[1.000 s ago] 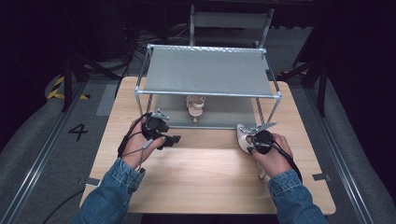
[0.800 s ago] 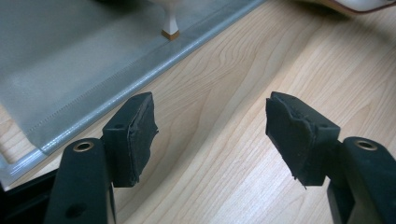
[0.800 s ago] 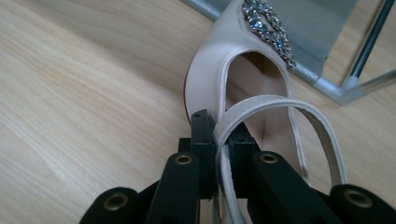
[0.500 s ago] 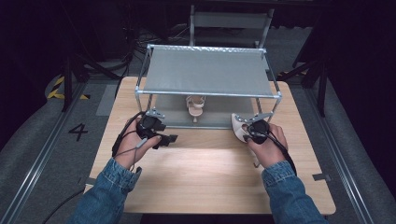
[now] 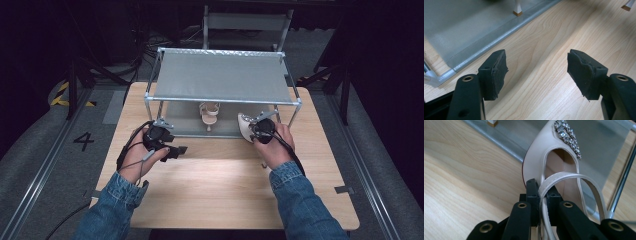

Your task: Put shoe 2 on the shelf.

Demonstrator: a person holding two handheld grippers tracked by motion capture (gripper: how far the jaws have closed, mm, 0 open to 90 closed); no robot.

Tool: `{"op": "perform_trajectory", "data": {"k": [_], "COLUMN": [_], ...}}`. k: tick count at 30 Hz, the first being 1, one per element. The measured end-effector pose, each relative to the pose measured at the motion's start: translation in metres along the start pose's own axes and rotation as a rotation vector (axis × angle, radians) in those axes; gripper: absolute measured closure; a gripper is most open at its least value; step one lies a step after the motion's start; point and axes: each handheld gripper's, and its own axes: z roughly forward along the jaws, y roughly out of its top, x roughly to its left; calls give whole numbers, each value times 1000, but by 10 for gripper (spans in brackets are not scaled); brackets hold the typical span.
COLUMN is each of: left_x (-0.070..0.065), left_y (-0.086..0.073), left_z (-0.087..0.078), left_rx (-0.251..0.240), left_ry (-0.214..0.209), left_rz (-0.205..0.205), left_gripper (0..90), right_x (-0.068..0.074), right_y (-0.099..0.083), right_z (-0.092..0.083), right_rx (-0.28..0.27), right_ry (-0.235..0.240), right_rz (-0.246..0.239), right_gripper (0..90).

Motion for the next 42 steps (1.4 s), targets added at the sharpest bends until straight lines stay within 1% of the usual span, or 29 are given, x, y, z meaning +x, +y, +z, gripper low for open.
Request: {"op": "perform_trajectory", "data": {"k": [2, 8, 13, 17, 19, 24, 26, 29, 31, 35, 37, 40, 41, 42], "left_x": [0, 1, 2, 2, 2, 3, 3, 3, 3, 3, 3, 3, 3, 2], "left_y": [-1, -2, -2, -2, -2, -2, -2, -2, -2, -2, -2, -2, -2, -2], "left_z": [-1, -1, -1, -1, -1, 0, 0, -1, -1, 0, 1, 2, 2, 3], "left_rx": [14, 8, 24, 23, 25, 26, 26, 24, 28, 30, 27, 29, 26, 28], "left_ry": [4, 6, 9, 10, 9, 13, 15, 18, 17, 12, 12, 11, 12, 10], "left_rz": [1, -3, -2, -4, 3, 3, 0, -2, -5, -1, 0, 4, 7, 3], "left_gripper": [326, 325, 325, 325, 325, 324, 319, 320, 319, 319, 319, 320, 319, 320], "right_x": [0, 2, 3, 5, 7, 15, 17, 19, 19, 20, 22, 23, 22, 22], "right_y": [3, 13, 17, 20, 22, 27, 28, 29, 30, 31, 32, 32, 32, 31], "right_z": [3, 14, 23, 31, 35, 44, 48, 53, 56, 57, 54, 46, 42, 39], "right_rx": [-4, -17, -18, -21, -24, -25, -15, -13, -14, -20, -13, -34, -52, -56], "right_ry": [-2, -6, -7, -5, -17, -56, -55, -55, -52, -19, -11, 4, 12, 14], "right_rz": [-7, -30, -35, -36, -45, -72, -80, -76, -65, -44, -40, -23, -6, 3], "right_gripper": [856, 855, 855, 855, 855, 855, 855, 853, 849, 773, 695, 591, 557, 529]}}
